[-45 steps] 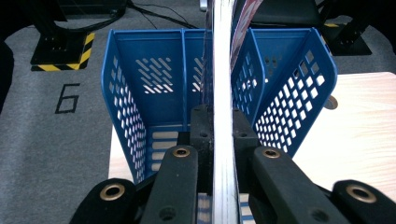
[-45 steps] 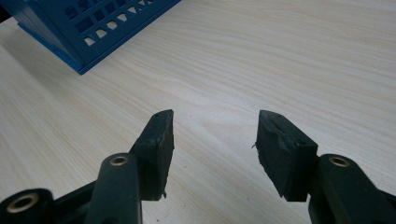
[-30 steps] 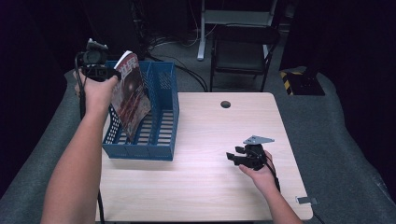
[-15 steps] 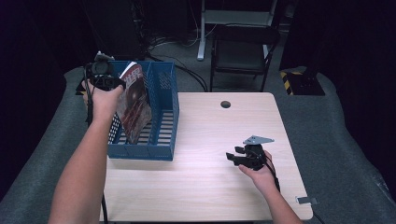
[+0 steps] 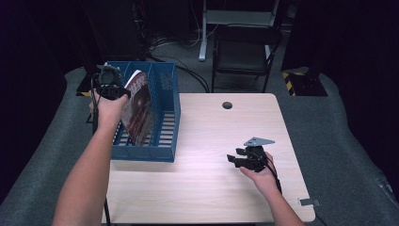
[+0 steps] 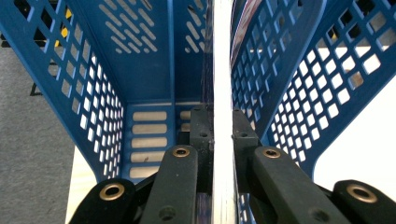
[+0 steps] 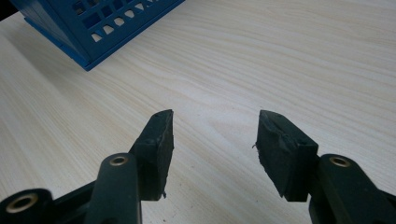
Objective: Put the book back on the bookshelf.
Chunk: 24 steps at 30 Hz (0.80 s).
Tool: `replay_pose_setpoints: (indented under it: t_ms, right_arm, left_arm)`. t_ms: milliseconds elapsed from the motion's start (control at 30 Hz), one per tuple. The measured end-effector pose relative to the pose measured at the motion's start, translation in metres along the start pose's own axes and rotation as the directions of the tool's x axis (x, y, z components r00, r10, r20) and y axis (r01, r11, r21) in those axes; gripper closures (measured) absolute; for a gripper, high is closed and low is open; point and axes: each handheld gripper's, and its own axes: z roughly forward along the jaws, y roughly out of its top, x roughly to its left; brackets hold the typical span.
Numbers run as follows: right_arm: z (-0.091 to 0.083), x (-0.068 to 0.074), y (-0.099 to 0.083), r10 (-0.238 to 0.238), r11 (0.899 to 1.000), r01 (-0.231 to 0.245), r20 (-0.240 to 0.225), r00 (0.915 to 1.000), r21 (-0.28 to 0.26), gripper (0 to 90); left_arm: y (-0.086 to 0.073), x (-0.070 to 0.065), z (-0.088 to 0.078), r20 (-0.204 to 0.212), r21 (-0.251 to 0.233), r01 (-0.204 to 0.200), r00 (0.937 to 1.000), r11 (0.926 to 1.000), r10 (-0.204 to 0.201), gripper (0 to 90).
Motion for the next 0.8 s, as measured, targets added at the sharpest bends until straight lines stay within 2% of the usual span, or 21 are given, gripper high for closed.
replay_pose_setpoints:
  t_ms: [200, 500, 567, 800]
  right_arm:
    - [0.000, 0.001, 0.000, 0.005, 1.000, -0.005, 0.002, 1.0000, 0.002, 46.1]
    - [0.002, 0.003, 0.000, 0.002, 1.000, -0.002, 0.003, 1.0000, 0.007, 45.9]
    - [0.001, 0.002, 0.000, 0.003, 1.000, -0.004, 0.003, 1.0000, 0.013, 45.9]
    - [0.001, 0.002, 0.000, 0.000, 1.000, 0.000, 0.001, 1.0000, 0.010, 45.9]
  left_arm:
    - [-0.005, 0.003, -0.002, 0.015, -0.011, -0.015, 0.9998, 0.9998, 0.015, 82.5]
    - [-0.006, 0.003, -0.007, 0.035, 0.007, -0.025, 0.9991, 0.9997, 0.025, 80.2]
    - [-0.006, 0.003, -0.010, 0.040, 0.007, -0.019, 0.9990, 0.9998, 0.019, 80.2]
    - [-0.007, 0.004, -0.024, 0.058, 0.009, -0.038, 0.9976, 0.9993, 0.037, 80.4]
